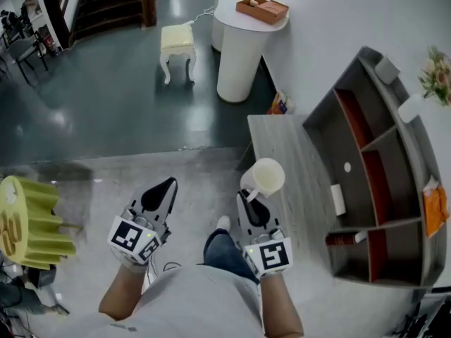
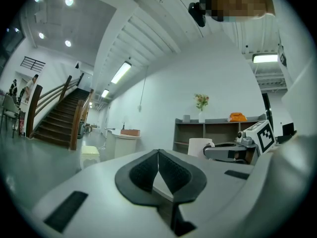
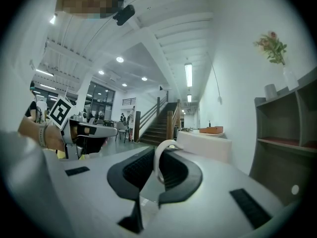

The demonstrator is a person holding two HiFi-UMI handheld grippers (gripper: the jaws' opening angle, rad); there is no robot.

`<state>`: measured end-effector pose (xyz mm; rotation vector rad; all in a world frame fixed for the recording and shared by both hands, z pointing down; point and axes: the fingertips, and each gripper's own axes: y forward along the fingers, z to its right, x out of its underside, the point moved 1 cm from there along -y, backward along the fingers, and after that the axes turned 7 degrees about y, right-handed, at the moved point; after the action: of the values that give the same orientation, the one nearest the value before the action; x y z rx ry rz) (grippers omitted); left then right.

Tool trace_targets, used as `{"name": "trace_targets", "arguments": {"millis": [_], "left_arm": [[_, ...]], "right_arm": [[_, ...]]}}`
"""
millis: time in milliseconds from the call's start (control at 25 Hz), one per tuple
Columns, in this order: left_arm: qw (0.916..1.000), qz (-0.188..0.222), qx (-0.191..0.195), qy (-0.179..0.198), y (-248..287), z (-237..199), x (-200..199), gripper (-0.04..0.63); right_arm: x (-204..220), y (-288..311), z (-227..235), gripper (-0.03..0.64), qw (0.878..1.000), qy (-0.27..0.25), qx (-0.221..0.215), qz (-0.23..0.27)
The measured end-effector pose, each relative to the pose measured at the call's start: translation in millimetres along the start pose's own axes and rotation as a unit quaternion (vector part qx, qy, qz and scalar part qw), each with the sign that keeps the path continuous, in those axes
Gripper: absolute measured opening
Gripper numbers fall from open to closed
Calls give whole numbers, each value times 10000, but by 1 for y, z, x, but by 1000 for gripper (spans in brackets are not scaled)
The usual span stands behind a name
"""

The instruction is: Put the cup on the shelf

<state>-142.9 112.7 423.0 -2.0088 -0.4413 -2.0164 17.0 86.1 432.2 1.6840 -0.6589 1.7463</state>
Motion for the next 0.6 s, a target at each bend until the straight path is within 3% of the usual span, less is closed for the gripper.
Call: {"name": "trace_targets", "arguments": {"millis": [320, 600], "left_arm": [[9998, -43, -20, -179, 104, -21, 2, 17], [9999, -83, 94, -97, 189, -15, -12, 17]], "right_arm": [[-17, 56, 89, 35, 10000, -56, 3, -38], [-39, 82, 174, 35, 9999, -38, 152, 51]]}}
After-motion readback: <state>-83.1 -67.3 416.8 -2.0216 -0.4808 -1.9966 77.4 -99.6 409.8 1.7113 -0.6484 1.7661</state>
